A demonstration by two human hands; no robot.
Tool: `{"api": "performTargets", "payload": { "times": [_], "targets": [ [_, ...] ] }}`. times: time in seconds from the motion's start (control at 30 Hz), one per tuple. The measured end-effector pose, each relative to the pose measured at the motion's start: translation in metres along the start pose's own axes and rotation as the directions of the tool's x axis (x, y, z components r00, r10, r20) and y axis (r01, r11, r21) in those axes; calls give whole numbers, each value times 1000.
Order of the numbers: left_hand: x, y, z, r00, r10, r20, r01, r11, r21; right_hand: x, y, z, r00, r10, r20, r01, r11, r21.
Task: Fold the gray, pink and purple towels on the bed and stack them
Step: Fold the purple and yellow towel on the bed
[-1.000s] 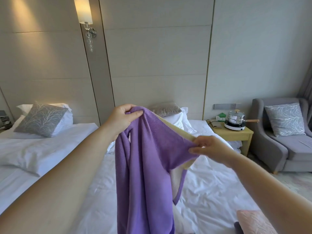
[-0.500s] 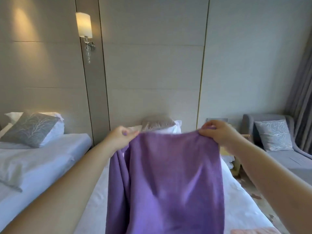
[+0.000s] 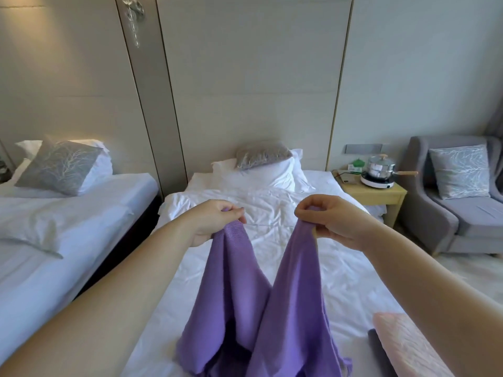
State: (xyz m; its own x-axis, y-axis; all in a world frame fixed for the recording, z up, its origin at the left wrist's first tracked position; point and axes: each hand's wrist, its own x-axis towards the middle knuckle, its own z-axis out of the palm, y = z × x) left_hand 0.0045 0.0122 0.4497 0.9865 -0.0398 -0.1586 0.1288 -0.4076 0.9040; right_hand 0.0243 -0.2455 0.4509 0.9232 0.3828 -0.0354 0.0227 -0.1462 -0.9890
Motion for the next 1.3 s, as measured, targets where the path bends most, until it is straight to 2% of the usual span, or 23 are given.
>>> {"api": "performTargets", "payload": {
  "times": [0.2,0.27,0.5,0.6,0.7,0.8,0.87,1.0,1.1,1.2,1.3],
  "targets": [
    [-13,20,19,991,111,68,-98,981,-169,-14,-3,1,956,-48,288,9,991,133],
    [-18,24,24,984,166,70,-149,968,-203,-18,-4,2,945,-74,318,37,992,121],
    [-31,38,48,965,260,28,-257,963,-81,-23,-9,16,972,-224,73,234,952,-195],
    [-35,43,53,968,251,19,-247,963,-104,-23,-11,16,949,-309,53,306,876,-372],
    [-42,46,55,959,283,31,-280,957,-81,-21,-11,13,928,-373,-5,334,838,-432],
    [-46,47,59,944,330,-18,-330,944,-7,-20,-12,13,913,-409,-8,354,799,-486],
    [-46,47,58,934,355,-35,-354,934,44,-19,-12,14,907,-422,8,377,801,-465],
    [-48,50,51,917,397,32,-397,903,164,-24,-8,17,914,-393,100,405,879,-250],
    [-51,55,48,902,431,33,-425,872,243,-24,-6,19,905,-413,99,424,887,-180],
    [-57,66,39,875,483,-29,-459,847,268,-23,-5,20,902,-415,121,420,907,-24],
    [-62,85,28,837,533,-122,-495,834,243,-23,-3,21,893,-408,188,422,906,-37]
  ]
}}
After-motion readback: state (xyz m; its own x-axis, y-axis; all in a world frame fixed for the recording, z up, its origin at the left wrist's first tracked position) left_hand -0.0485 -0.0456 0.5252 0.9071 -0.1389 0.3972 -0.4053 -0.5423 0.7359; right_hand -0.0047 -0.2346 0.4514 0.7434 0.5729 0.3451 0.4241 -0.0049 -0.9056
